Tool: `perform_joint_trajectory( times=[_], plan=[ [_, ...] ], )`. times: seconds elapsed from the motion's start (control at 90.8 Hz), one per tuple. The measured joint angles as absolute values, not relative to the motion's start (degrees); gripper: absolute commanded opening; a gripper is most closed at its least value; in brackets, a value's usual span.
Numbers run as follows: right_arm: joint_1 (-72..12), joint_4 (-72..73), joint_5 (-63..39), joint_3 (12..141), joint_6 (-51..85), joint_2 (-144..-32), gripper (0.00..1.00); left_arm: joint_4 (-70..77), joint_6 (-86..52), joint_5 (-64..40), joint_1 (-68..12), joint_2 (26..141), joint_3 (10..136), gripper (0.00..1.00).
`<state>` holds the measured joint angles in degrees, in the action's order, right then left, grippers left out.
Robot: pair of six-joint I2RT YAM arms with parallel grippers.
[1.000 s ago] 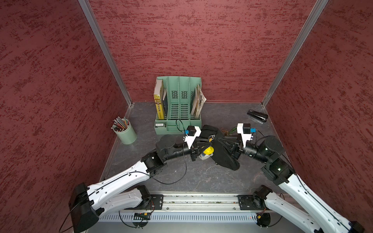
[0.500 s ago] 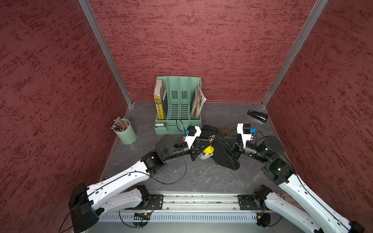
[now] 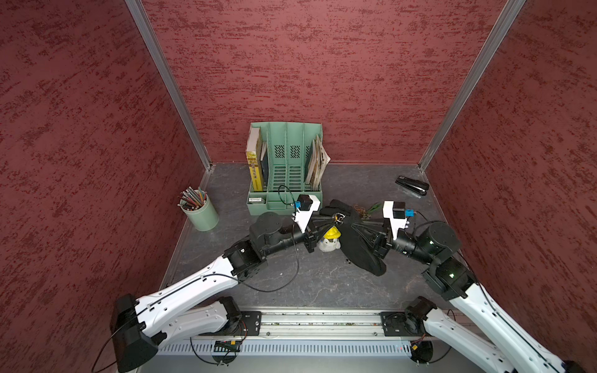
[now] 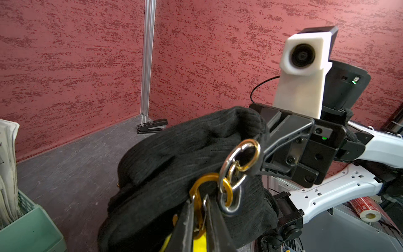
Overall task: Remove the decoration from the bag
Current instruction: Remove the decoration item from the bag.
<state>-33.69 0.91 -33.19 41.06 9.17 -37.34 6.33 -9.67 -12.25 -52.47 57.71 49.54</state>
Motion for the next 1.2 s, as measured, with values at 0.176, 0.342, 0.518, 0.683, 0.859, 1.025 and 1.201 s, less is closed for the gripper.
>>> perform_joint_trajectory(
  times=[0.176, 0.342, 0.518, 0.683, 0.859, 1.025, 1.201],
  plan=[
    [-33.7, 0.4, -33.2, 40.7, 7.7, -36.0, 0.00, 1.6, -10.9, -9.5, -54.0, 58.0, 52.9, 0.00],
    [-33.7, 0.3, -33.2, 40.5, 6.6, -35.5, 0.00, -2.6, -11.0, -6.8, -55.5, 59.0, 55.9, 0.00],
    [-33.7, 0.1, -33.6, 40.4, 5.6, -35.5, 0.00, -6.2, -11.4, -4.9, -56.4, 60.0, 58.5, 0.00],
    [-33.7, -0.5, -34.4, 40.4, 4.8, -35.7, 0.00, -9.4, -12.5, -4.0, -56.8, 61.5, 61.4, 0.00],
    [-33.7, -1.3, -35.0, 40.4, 4.0, -35.9, 0.00, -12.1, -14.0, -3.7, -56.9, 62.6, 63.2, 0.00],
    [-33.7, -2.1, -35.5, 40.4, 3.5, -36.0, 0.00, -13.2, -14.8, -3.6, -56.9, 62.7, 63.4, 0.00],
    [-33.7, -2.5, -36.4, 40.4, 3.0, -36.2, 0.00, -13.6, -15.4, -3.6, -56.9, 62.3, 63.4, 0.00]
  ],
)
